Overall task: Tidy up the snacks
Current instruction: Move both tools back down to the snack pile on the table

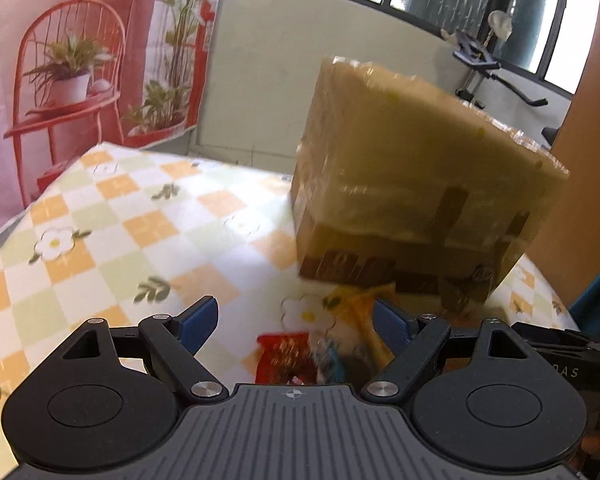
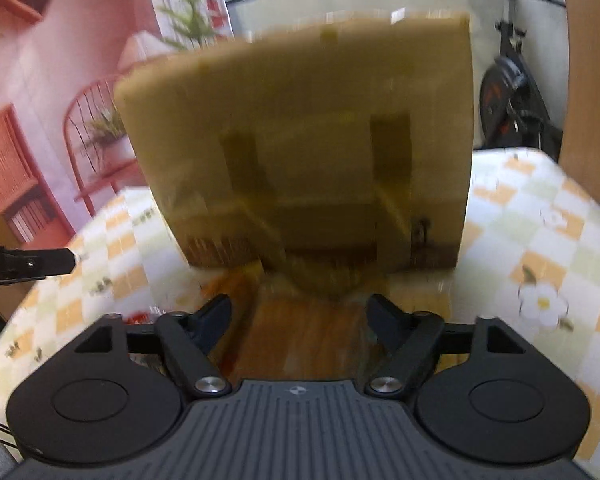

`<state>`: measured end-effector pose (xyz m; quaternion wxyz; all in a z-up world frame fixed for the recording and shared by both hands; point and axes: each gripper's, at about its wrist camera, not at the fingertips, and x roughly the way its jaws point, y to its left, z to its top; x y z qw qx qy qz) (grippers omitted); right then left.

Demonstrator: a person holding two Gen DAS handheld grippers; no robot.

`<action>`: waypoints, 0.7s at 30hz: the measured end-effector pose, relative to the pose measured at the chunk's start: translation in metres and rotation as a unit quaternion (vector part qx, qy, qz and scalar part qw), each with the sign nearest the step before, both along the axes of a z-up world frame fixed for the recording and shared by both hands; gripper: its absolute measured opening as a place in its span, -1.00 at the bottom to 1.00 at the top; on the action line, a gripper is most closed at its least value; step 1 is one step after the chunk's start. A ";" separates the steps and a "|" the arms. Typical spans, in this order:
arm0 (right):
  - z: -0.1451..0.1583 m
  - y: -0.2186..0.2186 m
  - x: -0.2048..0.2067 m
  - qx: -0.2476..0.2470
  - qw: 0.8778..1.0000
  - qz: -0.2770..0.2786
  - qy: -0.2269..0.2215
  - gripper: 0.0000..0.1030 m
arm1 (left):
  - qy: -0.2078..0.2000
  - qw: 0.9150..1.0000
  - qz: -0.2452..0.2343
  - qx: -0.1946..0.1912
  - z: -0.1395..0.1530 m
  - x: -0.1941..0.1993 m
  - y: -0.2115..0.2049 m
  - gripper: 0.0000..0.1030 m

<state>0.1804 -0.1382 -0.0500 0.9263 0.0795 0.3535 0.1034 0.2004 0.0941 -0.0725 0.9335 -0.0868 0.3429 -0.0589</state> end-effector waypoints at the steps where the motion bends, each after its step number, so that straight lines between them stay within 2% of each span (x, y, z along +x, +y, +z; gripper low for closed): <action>1: -0.004 0.002 0.000 -0.001 1.000 0.000 0.006 0.64 | 0.002 1.000 0.003 -0.001 -0.003 -0.003 0.001 0.66; 4: -0.012 0.007 0.003 -0.003 1.000 0.006 0.024 0.75 | 0.010 1.000 0.008 -0.007 -0.009 -0.007 0.005 0.66; 7: -0.019 0.015 0.006 -0.023 0.999 0.007 0.035 0.82 | 0.014 1.000 0.010 -0.012 -0.013 -0.009 0.004 0.66; 12: -0.026 0.021 0.008 -0.038 0.998 0.006 0.040 0.83 | 0.022 1.000 0.012 -0.019 -0.020 -0.011 0.003 0.65; 21: -0.037 0.019 0.010 -0.035 0.998 0.008 0.055 0.83 | 0.026 0.999 0.008 -0.020 -0.021 -0.011 -0.002 0.64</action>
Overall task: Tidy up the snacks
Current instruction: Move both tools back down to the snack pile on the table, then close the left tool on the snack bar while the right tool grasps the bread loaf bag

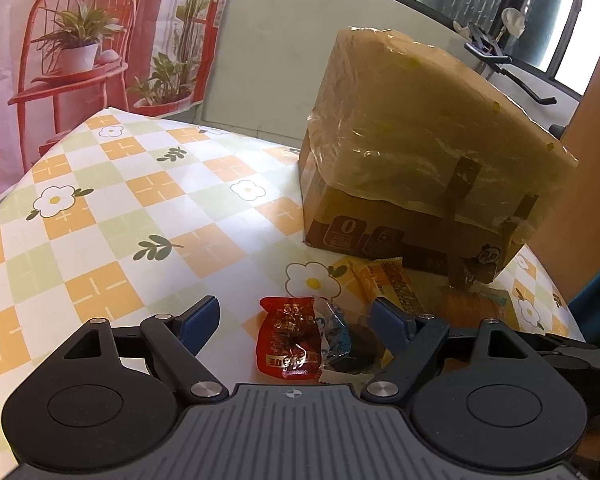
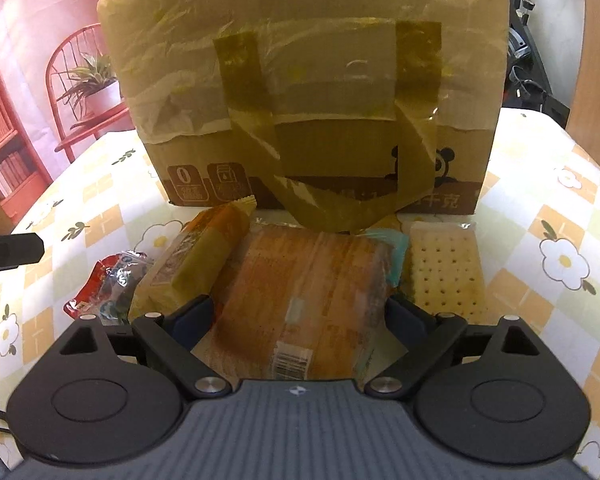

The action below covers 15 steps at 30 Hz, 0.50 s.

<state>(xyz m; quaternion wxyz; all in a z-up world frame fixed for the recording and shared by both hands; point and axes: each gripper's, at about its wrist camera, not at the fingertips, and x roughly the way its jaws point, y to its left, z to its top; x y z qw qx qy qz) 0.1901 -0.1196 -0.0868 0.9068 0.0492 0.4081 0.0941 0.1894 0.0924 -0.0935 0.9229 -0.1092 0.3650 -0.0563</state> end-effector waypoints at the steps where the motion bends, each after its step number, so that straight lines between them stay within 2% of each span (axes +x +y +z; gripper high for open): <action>1: -0.001 0.000 0.000 0.001 1.000 0.001 0.000 0.81 | 0.000 1.000 0.000 0.001 0.000 0.000 0.000 0.64; 7: -0.003 -0.004 -0.002 0.010 1.000 0.013 -0.004 0.68 | 0.007 1.000 0.002 -0.002 -0.002 0.001 -0.002 0.61; 9: -0.004 -0.006 -0.004 0.011 1.000 0.018 -0.008 0.66 | 0.009 1.000 0.000 -0.001 -0.002 0.001 -0.003 0.56; 15: -0.005 -0.010 -0.016 0.015 0.999 0.039 -0.019 0.63 | 0.016 1.000 -0.007 0.002 -0.004 0.000 -0.008 0.55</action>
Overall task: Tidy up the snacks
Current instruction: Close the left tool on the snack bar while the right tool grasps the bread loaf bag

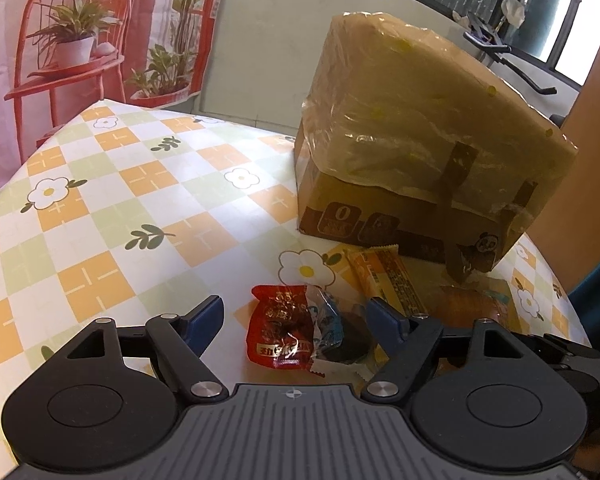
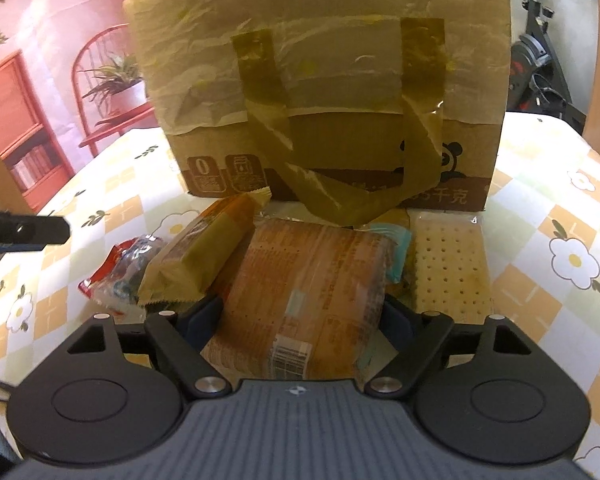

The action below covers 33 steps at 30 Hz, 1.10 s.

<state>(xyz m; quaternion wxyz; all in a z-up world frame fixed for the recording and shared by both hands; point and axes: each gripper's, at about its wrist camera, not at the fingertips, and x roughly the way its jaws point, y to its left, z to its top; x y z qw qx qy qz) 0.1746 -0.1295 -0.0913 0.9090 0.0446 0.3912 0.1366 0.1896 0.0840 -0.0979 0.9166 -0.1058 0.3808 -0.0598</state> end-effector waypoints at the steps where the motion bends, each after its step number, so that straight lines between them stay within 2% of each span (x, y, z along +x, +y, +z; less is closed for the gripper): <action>1: 0.000 -0.001 -0.003 0.001 1.000 0.003 -0.002 0.63 | 0.002 1.000 -0.001 0.000 -0.001 0.000 -0.001 0.55; 10: -0.004 -0.013 -0.026 0.014 1.000 -0.001 -0.027 0.60 | 0.015 1.000 -0.015 0.000 -0.006 -0.002 -0.015 0.55; 17: -0.007 -0.017 -0.024 0.028 0.999 -0.004 -0.027 0.60 | 0.008 0.999 -0.034 0.016 -0.003 -0.002 -0.029 0.53; 21: -0.007 -0.019 -0.025 0.036 0.999 -0.004 -0.028 0.58 | 0.004 0.998 -0.055 0.009 0.001 0.001 -0.040 0.52; 27: -0.008 -0.035 -0.026 0.038 0.998 -0.025 -0.033 0.58 | 0.004 0.996 -0.091 0.001 0.001 0.023 -0.065 0.51; 33: -0.009 -0.040 -0.029 0.040 0.998 -0.022 -0.038 0.58 | 0.022 0.995 -0.100 0.020 -0.014 0.050 -0.092 0.44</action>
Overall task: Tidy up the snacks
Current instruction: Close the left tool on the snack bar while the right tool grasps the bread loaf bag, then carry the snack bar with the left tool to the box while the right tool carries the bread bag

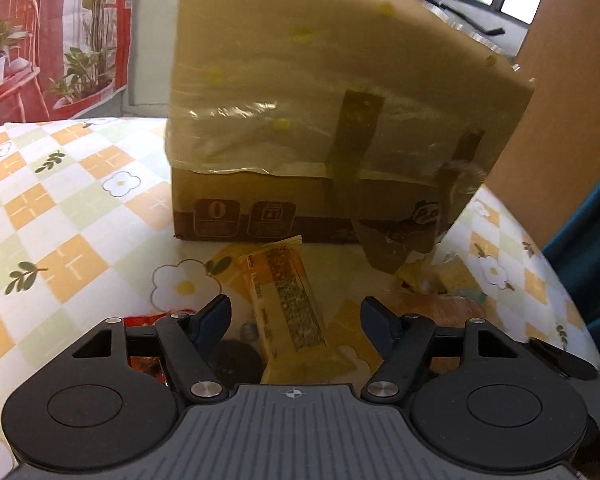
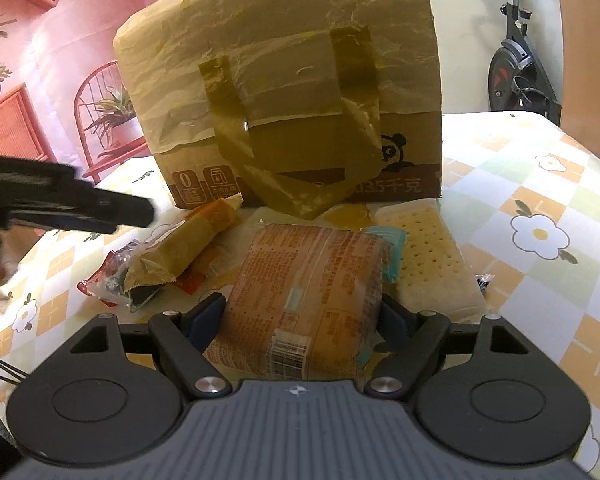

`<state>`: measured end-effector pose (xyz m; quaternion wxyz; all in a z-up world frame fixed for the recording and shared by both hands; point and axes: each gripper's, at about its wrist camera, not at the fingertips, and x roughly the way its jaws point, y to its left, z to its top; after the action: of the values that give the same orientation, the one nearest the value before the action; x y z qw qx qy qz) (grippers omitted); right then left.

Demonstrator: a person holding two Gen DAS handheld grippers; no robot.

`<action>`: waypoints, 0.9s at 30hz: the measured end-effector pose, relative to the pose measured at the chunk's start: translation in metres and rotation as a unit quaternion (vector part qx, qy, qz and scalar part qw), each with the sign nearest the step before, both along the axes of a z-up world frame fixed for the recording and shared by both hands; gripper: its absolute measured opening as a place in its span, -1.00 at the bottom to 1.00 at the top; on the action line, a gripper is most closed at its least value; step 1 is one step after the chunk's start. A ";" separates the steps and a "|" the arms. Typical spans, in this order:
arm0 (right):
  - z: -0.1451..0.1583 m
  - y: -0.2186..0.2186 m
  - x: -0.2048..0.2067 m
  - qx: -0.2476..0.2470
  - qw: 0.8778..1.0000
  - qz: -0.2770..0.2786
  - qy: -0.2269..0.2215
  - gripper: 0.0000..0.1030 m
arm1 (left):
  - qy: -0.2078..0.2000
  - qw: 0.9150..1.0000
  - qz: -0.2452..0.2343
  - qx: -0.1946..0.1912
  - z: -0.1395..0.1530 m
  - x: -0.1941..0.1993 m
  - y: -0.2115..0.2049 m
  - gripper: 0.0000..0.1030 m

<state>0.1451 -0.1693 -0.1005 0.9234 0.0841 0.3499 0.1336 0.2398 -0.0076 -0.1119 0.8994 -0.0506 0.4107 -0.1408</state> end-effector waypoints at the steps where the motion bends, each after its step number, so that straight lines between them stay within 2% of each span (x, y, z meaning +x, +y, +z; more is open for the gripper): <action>1: 0.000 -0.001 0.000 0.002 1.000 0.000 0.000 0.58 | 0.004 1.000 0.001 0.002 -0.004 0.004 -0.003 0.44; 8: -0.002 -0.002 0.000 0.009 1.000 0.003 -0.002 0.58 | 0.025 1.000 0.004 0.011 -0.020 0.021 -0.011 0.43; 10: -0.002 -0.003 0.000 0.010 1.000 0.004 -0.003 0.58 | 0.035 0.999 0.007 0.009 -0.024 0.022 -0.011 0.37; 13: -0.002 -0.003 0.001 0.012 1.000 0.005 -0.003 0.58 | 0.045 0.999 0.012 0.002 -0.029 0.023 -0.007 0.24; 14: -0.003 -0.003 0.001 0.012 1.000 0.005 -0.003 0.58 | 0.045 0.999 0.010 0.000 -0.029 0.022 -0.006 -0.02; 15: -0.003 -0.003 0.001 0.012 1.000 0.005 -0.003 0.58 | 0.044 0.999 0.007 0.001 -0.029 0.022 -0.005 -0.11; 18: -0.002 -0.003 0.001 0.011 1.000 0.004 -0.002 0.58 | 0.035 0.999 0.008 0.007 -0.026 0.019 -0.004 -0.14; 27: -0.001 0.000 0.001 0.008 1.000 0.005 0.004 0.57 | 0.031 0.999 0.007 -0.005 -0.018 0.009 0.001 -0.16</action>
<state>0.1462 -0.1696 -0.1012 0.9206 0.0901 0.3530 0.1404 0.2492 -0.0062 -0.1301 0.8869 -0.0622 0.4375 -0.1345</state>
